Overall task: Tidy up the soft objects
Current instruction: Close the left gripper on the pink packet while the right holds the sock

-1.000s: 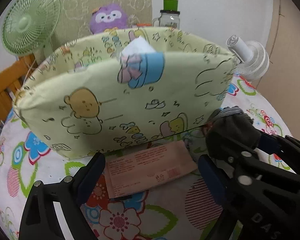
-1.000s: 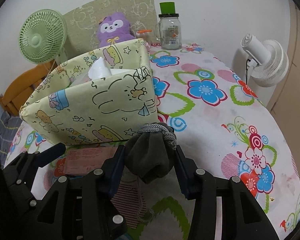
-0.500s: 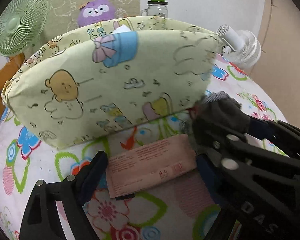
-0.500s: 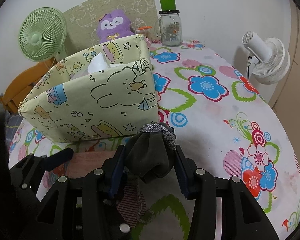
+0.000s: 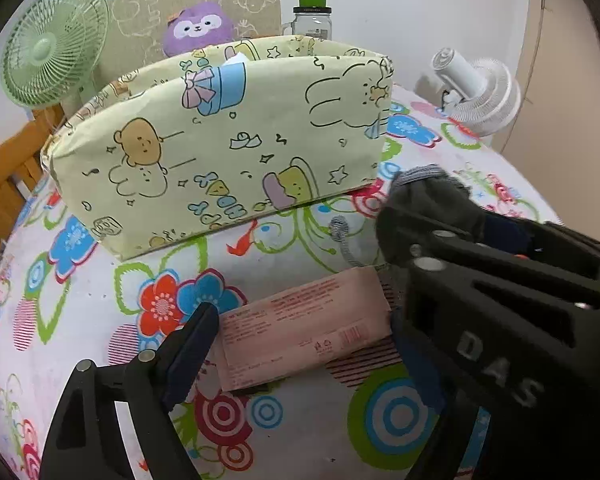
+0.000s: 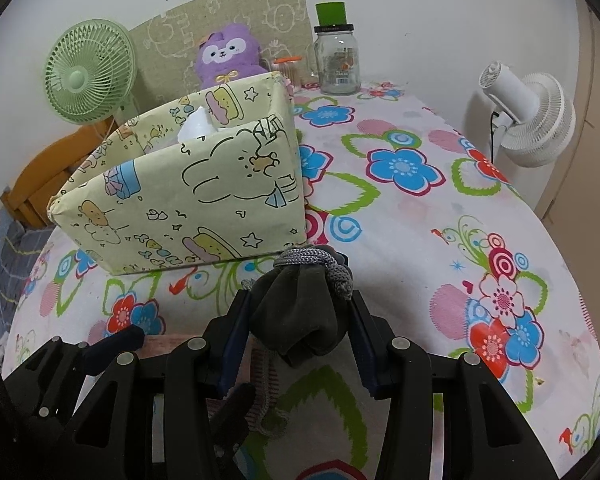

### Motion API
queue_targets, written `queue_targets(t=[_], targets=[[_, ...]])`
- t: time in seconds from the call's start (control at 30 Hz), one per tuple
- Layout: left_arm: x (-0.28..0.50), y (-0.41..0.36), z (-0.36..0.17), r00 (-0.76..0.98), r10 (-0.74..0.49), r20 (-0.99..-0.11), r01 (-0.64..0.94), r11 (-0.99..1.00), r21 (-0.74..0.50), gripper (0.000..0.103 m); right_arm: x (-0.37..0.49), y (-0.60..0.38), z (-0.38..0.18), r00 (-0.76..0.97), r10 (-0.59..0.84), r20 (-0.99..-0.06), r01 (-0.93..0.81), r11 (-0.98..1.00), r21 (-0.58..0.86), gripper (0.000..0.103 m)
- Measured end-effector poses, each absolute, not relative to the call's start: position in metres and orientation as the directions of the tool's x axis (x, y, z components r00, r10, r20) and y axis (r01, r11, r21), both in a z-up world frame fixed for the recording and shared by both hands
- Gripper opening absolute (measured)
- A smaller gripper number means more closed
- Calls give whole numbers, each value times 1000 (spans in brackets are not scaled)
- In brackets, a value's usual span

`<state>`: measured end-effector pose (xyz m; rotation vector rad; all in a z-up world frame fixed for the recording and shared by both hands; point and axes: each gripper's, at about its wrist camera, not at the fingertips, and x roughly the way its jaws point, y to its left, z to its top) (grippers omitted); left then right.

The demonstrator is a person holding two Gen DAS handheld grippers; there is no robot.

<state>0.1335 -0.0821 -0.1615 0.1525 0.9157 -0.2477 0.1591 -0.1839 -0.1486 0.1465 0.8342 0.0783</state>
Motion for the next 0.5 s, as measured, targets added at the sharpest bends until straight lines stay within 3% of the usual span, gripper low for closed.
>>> queue_targets(t=[0.5], targets=[[118,-67,-163,583,-127,-803,264,964,40,88,155,-189,-147,672,132,-729,-3,984,176,50]])
